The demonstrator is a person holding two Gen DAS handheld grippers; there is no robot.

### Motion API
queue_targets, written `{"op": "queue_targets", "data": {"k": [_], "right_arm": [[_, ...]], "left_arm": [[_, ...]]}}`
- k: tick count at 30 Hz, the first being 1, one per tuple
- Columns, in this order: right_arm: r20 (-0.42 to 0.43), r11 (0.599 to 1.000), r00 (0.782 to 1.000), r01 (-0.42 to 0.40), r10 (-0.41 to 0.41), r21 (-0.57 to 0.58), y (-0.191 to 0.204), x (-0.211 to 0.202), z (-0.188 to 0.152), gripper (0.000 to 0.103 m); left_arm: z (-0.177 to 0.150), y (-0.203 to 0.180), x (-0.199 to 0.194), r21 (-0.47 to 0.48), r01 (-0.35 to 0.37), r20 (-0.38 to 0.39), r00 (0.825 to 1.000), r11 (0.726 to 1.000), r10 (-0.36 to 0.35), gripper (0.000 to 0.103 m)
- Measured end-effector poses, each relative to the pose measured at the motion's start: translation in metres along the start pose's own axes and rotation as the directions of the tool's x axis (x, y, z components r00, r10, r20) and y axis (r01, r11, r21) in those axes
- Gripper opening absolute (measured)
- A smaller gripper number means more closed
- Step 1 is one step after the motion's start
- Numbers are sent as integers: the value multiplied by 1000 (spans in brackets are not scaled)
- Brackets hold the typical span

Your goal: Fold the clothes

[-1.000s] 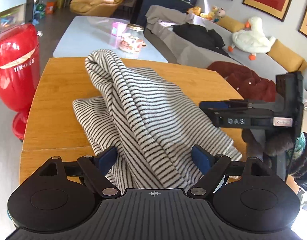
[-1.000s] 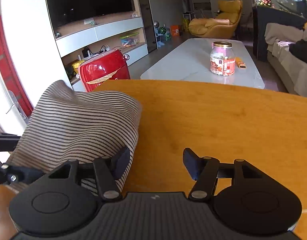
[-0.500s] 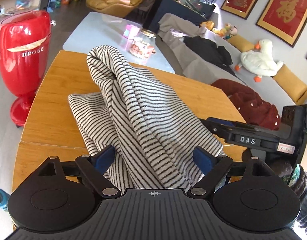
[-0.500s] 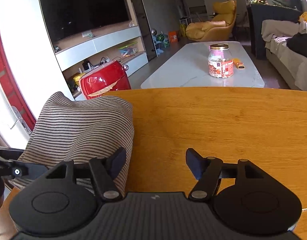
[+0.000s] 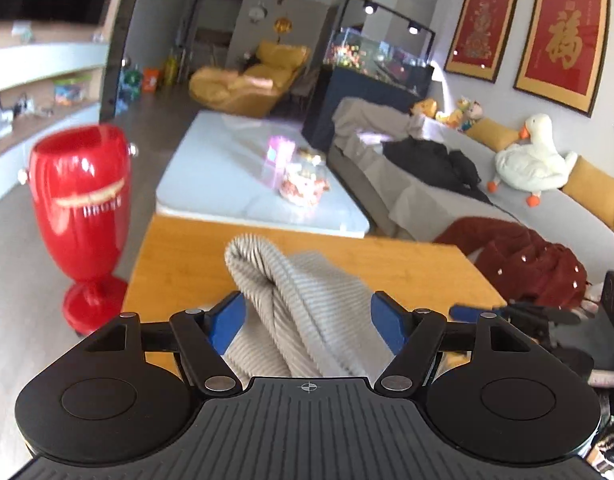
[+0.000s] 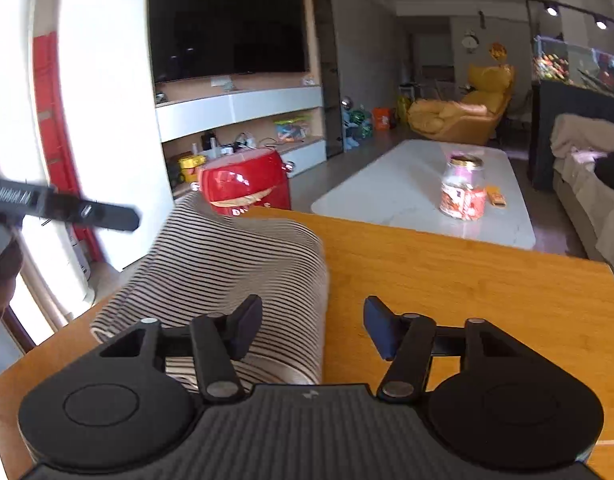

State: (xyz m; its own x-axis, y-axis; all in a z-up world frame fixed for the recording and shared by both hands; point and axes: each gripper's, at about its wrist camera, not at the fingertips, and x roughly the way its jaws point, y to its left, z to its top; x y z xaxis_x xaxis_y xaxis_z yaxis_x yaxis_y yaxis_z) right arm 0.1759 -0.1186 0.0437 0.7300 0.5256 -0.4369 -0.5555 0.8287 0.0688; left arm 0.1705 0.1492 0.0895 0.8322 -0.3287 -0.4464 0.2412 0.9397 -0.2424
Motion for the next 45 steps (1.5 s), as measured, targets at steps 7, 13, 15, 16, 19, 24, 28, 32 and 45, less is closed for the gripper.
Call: {"op": "queue_targets", "data": {"k": [7, 13, 15, 16, 19, 24, 28, 32, 45], "right_arm": [[-140, 982, 984, -133, 114, -136, 69, 44, -6, 49], [-128, 970, 989, -107, 80, -218, 79, 35, -5, 48], [-93, 951, 995, -70, 44, -303, 93, 28, -9, 48], [-74, 941, 997, -55, 32, -334, 99, 25, -11, 48], [-26, 921, 1000, -20, 10, -390, 112, 16, -18, 48], [-38, 946, 999, -25, 13, -325, 108, 15, -18, 49], [-59, 947, 998, -6, -14, -320, 95, 9, -20, 70], [-43, 947, 999, -2, -13, -321, 94, -11, -21, 76], [-46, 970, 999, -17, 6, -242, 89, 27, -10, 42]], "left_arm": [[4, -14, 87, 150, -53, -161, 984, 987, 77, 59], [-17, 1, 98, 147, -37, -167, 984, 988, 62, 61], [-20, 2, 96, 151, -37, -161, 985, 988, 61, 61], [-21, 3, 96, 151, -35, -158, 986, 988, 59, 61], [-23, 7, 94, 133, -26, -153, 987, 991, 47, 61], [-23, 10, 91, 104, -26, -145, 989, 994, 41, 62], [-19, 31, 58, -75, -36, -89, 996, 997, 29, 69], [-39, 53, 9, -195, -40, -49, 998, 980, 31, 86], [-90, 66, 14, -363, 78, -175, 973, 929, -150, 42]]}}
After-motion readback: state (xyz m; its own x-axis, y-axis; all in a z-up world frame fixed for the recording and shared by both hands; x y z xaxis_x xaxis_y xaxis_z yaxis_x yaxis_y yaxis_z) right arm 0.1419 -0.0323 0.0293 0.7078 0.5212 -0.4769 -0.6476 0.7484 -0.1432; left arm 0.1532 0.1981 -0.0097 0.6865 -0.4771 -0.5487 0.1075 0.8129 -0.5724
